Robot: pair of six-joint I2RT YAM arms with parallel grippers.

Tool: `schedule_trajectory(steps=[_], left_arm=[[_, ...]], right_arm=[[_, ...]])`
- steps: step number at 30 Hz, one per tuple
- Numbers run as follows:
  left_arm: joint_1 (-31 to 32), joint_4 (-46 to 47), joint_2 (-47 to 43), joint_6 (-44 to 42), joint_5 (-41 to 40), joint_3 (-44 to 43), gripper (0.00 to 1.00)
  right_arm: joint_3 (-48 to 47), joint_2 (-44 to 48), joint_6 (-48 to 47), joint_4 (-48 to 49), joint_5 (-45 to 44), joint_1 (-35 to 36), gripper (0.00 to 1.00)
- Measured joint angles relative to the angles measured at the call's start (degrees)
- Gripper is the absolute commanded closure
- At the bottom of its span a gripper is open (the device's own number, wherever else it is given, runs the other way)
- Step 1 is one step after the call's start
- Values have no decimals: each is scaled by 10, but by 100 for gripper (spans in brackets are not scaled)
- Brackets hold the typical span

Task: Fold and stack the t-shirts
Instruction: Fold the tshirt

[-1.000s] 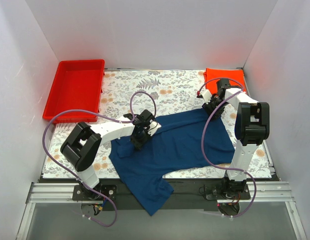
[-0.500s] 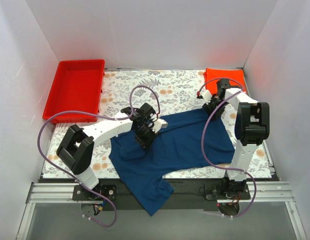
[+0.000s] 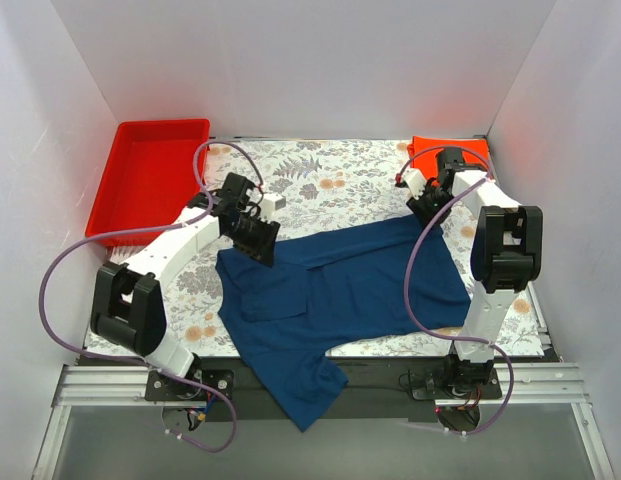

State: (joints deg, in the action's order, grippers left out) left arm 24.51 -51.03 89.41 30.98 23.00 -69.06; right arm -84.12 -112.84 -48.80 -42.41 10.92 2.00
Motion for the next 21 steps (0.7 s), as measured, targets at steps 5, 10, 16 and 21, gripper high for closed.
schedule_trajectory(steps=[5, 10, 16, 21], left_arm=[[-45, 30, 11, 12, -56, 12, 60], [-59, 56, 52, 21, -113, 41, 62], [-82, 98, 104, 26, -199, 79, 67], [-107, 107, 118, 24, -210, 65, 73]], right_arm=[[-42, 0, 9, 4, -1, 3, 62], [-47, -15, 13, 6, -6, 8, 62], [-1, -34, 16, 41, -48, 13, 62], [23, -21, 22, 76, -64, 12, 58]])
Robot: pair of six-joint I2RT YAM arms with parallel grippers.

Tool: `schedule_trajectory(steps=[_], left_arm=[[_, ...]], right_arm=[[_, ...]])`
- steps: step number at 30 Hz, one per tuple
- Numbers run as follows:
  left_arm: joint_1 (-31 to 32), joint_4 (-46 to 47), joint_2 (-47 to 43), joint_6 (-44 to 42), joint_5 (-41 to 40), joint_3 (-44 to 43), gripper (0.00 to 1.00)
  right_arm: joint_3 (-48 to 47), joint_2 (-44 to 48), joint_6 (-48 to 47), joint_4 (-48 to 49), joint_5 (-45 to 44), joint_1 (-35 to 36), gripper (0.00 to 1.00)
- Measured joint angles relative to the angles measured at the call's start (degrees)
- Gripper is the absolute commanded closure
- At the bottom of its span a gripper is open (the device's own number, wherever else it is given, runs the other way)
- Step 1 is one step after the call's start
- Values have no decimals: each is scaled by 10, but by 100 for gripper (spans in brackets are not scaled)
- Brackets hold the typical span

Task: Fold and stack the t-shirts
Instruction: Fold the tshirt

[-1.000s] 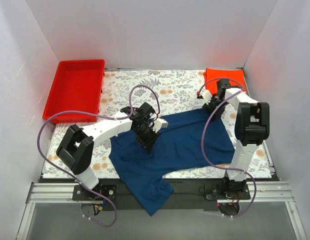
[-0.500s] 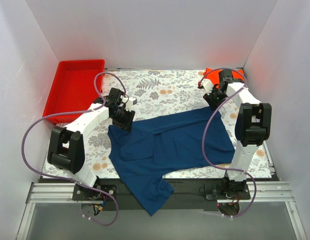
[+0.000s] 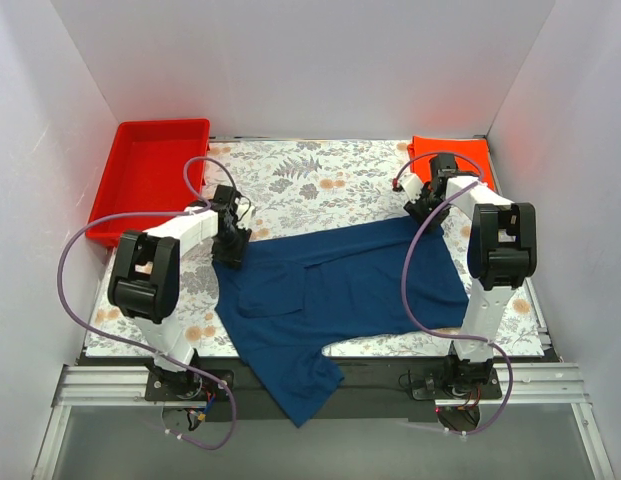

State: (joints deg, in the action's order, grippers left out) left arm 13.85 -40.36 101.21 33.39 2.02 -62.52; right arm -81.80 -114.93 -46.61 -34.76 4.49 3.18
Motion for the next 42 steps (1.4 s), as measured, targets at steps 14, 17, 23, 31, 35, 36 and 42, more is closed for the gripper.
schedule_trajectory(steps=[14, 17, 23, 31, 35, 36, 42], left_arm=[[-35, -16, 254, -47, -28, -367, 68], [-39, -21, 279, -59, -2, -415, 61], [-43, -54, 200, -85, 121, -370, 35], [-42, -32, -200, -136, 277, -94, 12], [-33, -80, -290, -182, 311, -34, 14], [-31, -91, -290, -191, 316, -32, 15], [-30, -147, -274, -231, 331, 7, 17]], right_arm=[[-155, -99, 59, 12, -20, -4, 48], [-172, -99, 64, -2, -3, -5, 31], [-123, 17, 47, -45, 59, -6, 12], [73, 315, -25, -87, 104, -5, 18], [201, 377, -65, -107, 93, 0, 38], [233, 384, -76, -113, 86, 2, 41], [354, 403, -103, -120, 48, 13, 48]])
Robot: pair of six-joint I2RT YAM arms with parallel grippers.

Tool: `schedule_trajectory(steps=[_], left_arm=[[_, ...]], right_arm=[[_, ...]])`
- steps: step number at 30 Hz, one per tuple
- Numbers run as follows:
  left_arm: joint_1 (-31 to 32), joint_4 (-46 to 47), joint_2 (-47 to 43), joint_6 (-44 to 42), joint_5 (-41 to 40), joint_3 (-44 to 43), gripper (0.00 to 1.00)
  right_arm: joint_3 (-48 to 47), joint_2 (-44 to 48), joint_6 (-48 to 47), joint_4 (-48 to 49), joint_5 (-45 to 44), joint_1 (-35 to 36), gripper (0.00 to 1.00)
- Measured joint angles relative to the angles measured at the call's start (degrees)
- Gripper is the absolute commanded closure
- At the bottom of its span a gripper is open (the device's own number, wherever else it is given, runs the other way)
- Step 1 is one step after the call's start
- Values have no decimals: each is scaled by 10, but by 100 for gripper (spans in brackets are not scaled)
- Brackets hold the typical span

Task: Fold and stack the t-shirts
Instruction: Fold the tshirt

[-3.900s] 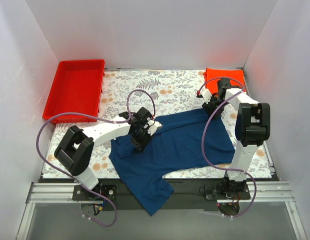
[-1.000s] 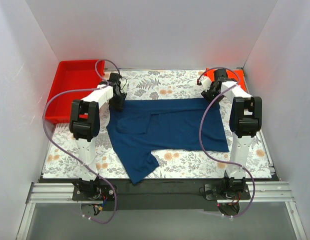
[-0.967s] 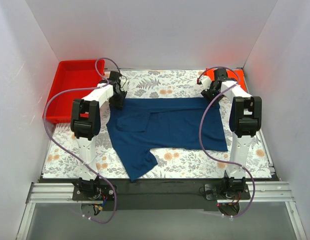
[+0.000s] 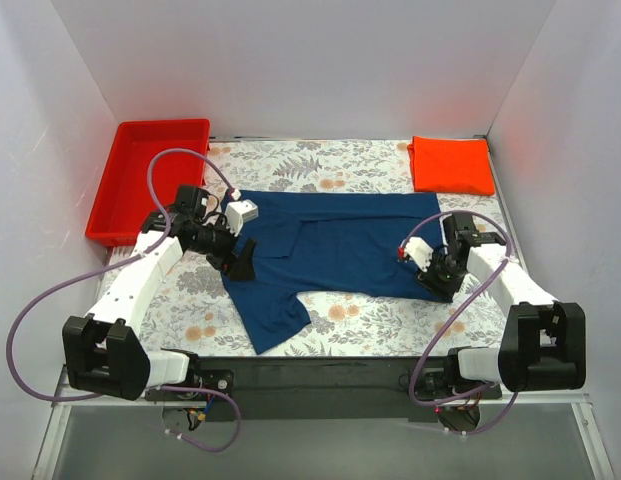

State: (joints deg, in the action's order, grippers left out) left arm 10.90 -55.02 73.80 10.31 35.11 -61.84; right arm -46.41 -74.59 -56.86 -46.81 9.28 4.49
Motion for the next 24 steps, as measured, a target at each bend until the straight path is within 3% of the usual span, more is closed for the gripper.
schedule_trajectory(steps=[13, 16, 20, 24], left_arm=[[32, -11, -31, -24, -19, 85, 18], [56, -13, -49, -32, -37, 112, 21], [94, -13, -62, -38, -56, 138, 29], [156, 5, -71, -44, -93, 180, 32]], right_arm=[[86, -3, -5, 97, -64, 17, 44], [88, -3, -6, 110, -75, 19, 56], [96, -3, -10, 129, -85, 24, 98], [98, -3, -9, 138, -92, 27, 99]])
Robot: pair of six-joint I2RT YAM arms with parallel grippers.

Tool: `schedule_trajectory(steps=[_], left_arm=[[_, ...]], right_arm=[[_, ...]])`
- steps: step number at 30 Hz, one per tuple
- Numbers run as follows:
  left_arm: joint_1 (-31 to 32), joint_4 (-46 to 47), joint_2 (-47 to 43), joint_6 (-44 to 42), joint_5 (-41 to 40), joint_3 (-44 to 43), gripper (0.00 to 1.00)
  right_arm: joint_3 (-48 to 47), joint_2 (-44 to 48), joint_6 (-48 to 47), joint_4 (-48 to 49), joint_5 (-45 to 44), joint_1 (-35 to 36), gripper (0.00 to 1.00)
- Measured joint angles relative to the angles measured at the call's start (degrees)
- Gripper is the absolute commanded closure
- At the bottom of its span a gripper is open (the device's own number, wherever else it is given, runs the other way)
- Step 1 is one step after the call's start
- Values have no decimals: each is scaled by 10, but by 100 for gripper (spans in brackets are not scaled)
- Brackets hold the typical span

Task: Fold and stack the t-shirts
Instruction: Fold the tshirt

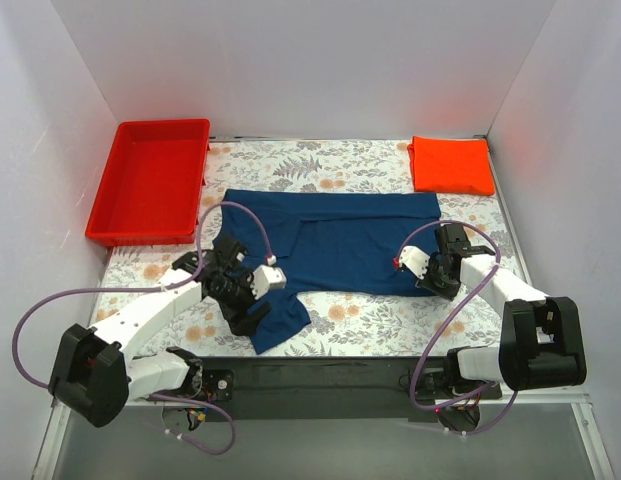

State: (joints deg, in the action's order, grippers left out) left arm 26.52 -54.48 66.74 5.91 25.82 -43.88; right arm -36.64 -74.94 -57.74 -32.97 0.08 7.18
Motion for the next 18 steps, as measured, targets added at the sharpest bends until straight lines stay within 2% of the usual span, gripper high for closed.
schedule_trajectory(steps=[5, 14, 18], left_arm=[[76, 25, -4, -1, -68, 64, 31], [111, 95, 42, 1, -142, 69, 33], [117, 121, 50, -1, -160, 72, 39]], right_arm=[[-2, 0, 1, -4, 1, 0, 99], [-10, -8, 1, -12, 1, 1, 99], [-12, -10, 1, -13, 1, 1, 99]])
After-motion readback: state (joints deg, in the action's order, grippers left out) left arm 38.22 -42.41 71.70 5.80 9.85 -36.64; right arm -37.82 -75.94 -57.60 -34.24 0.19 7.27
